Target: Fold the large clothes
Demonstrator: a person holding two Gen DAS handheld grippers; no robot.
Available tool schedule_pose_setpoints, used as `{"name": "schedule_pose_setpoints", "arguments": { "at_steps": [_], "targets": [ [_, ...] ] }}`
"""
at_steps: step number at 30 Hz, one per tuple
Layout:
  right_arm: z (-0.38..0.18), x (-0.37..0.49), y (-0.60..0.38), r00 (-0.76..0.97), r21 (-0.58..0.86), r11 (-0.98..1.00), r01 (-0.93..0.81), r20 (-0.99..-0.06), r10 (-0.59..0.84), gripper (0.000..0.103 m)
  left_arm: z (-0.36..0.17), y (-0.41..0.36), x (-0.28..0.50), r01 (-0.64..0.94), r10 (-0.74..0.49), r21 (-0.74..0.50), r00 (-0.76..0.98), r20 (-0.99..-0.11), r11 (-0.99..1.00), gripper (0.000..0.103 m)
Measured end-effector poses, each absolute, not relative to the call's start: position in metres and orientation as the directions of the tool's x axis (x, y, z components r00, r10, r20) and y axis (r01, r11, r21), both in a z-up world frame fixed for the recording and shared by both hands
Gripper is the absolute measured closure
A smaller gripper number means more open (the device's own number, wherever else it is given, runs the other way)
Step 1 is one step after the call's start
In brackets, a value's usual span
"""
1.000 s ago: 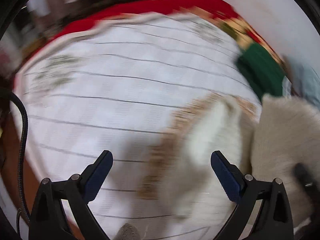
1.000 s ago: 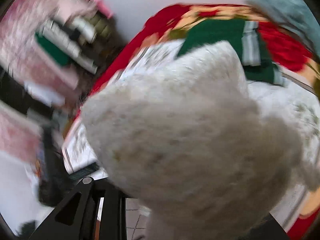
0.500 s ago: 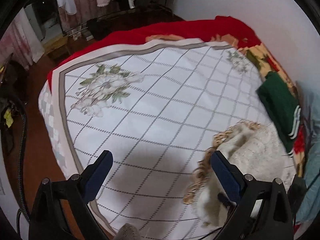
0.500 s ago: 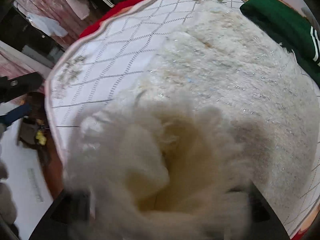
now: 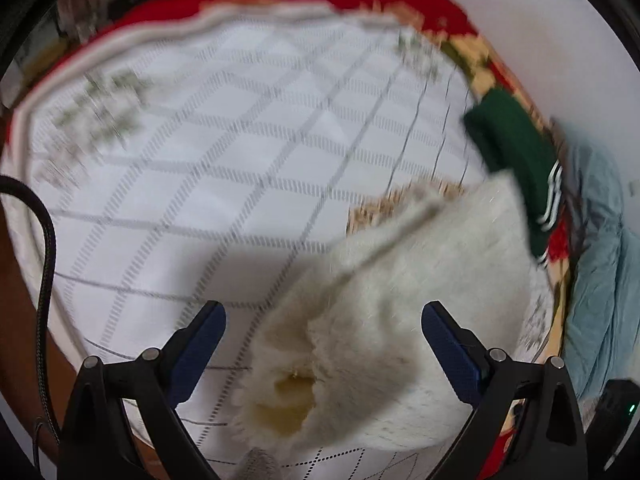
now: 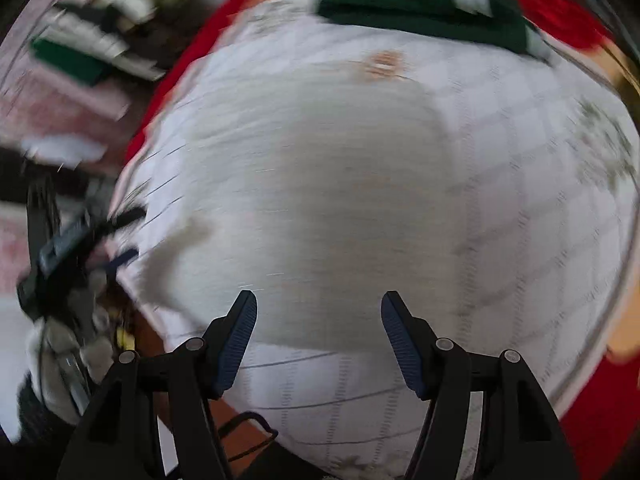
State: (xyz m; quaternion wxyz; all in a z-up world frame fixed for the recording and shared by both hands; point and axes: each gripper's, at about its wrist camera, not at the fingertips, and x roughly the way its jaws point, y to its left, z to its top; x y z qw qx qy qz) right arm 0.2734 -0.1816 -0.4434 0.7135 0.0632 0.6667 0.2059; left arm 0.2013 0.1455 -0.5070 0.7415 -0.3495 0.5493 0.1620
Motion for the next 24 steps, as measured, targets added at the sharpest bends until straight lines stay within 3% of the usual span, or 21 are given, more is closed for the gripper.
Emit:
{"name": "schedule_pose_setpoints", "arguments": {
  "at_steps": [4, 9, 13, 19, 24],
  "targets": [
    [-0.458, 0.29, -0.209, 0.04, 0.349, 0.931, -0.105, -0.934, 0.355, 0.036, -0.545, 0.127, 0.205, -0.617, -0.172, -0.297, 0.255, -0.952, 0.729, 0.005],
    [-0.466, 0.301, -0.208, 0.037, 0.338, 0.935, -0.103, -0.938, 0.343, 0.037, -0.567, 0.116, 0.191, -0.621, -0.093, -0.188, 0.183, -0.979, 0.761, 0.005],
    [-0.493, 0.312, -0.18, -0.02, 0.35, 0.93, -0.116, -0.937, 0.35, 0.057, -0.574, 0.12, 0.185, -0.638, -0.104, -0.197, 0.181, -0.978, 0.744, 0.003],
    [-0.531, 0.34, -0.161, -0.127, 0.288, 0.955, -0.074, -0.952, 0.277, 0.058, -0.499, 0.108, 0.19, -0.597, 0.091, -0.055, 0.212, -0.973, 0.8, 0.005],
    [-0.488, 0.365, -0.167, -0.044, 0.391, 0.919, -0.05, -0.92, 0.389, 0.065, -0.448, 0.098, 0.217, -0.57, 0.12, -0.092, 0.324, -0.939, 0.817, 0.005]
  ]
}}
